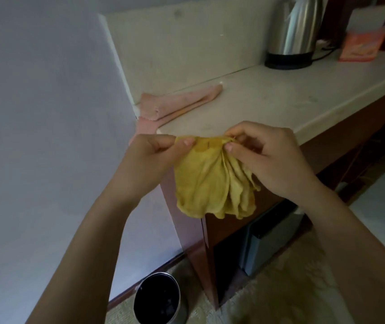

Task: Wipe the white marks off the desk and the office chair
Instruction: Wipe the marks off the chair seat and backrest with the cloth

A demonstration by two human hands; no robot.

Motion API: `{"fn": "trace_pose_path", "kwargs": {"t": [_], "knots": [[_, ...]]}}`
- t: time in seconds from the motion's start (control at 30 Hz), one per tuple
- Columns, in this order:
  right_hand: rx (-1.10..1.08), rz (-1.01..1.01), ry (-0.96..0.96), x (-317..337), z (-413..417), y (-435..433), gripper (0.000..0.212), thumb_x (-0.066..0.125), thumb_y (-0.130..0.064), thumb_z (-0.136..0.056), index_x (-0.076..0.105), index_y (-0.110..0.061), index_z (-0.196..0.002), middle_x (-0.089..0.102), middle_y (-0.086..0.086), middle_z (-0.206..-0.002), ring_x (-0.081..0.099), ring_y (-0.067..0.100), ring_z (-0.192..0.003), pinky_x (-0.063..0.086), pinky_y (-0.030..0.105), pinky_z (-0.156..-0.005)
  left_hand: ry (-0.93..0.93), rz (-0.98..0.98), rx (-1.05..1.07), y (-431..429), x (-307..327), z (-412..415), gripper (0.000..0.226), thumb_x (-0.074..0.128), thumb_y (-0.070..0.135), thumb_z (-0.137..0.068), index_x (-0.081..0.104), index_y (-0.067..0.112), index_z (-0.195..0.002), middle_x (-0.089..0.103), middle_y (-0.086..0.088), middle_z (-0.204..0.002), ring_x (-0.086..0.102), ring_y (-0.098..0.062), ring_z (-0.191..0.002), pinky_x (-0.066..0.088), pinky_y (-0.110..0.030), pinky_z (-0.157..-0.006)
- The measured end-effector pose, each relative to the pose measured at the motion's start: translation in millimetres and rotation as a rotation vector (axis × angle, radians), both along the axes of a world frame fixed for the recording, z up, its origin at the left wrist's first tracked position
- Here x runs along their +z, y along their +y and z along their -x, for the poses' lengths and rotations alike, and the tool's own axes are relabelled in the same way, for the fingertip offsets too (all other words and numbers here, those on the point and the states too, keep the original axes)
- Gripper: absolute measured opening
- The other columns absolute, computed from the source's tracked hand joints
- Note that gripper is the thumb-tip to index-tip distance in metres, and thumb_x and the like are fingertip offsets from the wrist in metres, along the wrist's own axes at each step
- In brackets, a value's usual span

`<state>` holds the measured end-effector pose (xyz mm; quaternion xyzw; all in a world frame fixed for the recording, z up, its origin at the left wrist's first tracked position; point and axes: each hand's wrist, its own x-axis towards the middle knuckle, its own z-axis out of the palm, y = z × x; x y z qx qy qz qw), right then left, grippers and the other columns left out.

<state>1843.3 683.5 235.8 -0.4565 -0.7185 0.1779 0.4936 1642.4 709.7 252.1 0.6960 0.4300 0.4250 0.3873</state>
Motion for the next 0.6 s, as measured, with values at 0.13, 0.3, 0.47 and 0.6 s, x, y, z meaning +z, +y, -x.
{"fn": "trace_pose_path", "kwargs": {"t": [0.13, 0.3, 0.47, 0.6], "knots": [[0.171, 0.026, 0.048, 14.6, -0.8, 26.4, 0.023, 0.062, -0.014, -0.089, 0.063, -0.032, -0.103, 0.064, -0.006, -0.084, 0.064, 0.015, -0.080, 0.053, 0.033, -0.071, -0.102, 0.084, -0.031, 12.2, 10.8, -6.4, 0.025, 0.057, 0.040, -0.080, 0.077, 0.025, -0.077, 0.073, 0.004, -0.078, 0.068, -0.007, -0.078, 0.053, -0.019, -0.072], [0.411, -0.014, -0.128, 31.8, 1.5, 63.0, 0.048, 0.066, -0.002, -0.079, 0.057, -0.032, -0.115, 0.055, -0.027, -0.093, 0.058, 0.001, -0.081, 0.048, 0.013, -0.067, -0.206, 0.214, -0.055, 19.4, 18.5, 1.2, 0.036, 0.057, 0.029, -0.084, 0.063, 0.015, -0.118, 0.070, -0.008, -0.111, 0.066, -0.021, -0.105, 0.054, -0.027, -0.085], [0.354, -0.225, -0.061, 47.8, 6.8, 77.8, 0.034, 0.063, -0.001, -0.083, 0.060, -0.027, -0.104, 0.058, -0.026, -0.092, 0.060, -0.010, -0.086, 0.041, 0.004, -0.067, -0.416, 0.226, 0.017, 12.3, 25.7, 13.2, 0.035, 0.061, 0.024, -0.083, 0.064, 0.014, -0.117, 0.070, -0.008, -0.110, 0.067, -0.021, -0.102, 0.055, -0.027, -0.077], [0.448, -0.331, 0.189, 68.2, 27.2, 77.3, 0.021, 0.056, -0.003, -0.089, 0.058, -0.023, -0.095, 0.063, -0.011, -0.087, 0.066, 0.006, -0.071, 0.052, 0.021, -0.061, -0.502, 0.068, 0.040, 3.6, 49.2, 23.3, 0.035, 0.058, 0.024, -0.081, 0.063, 0.016, -0.114, 0.069, -0.005, -0.106, 0.066, -0.019, -0.100, 0.054, -0.031, -0.080]]}}
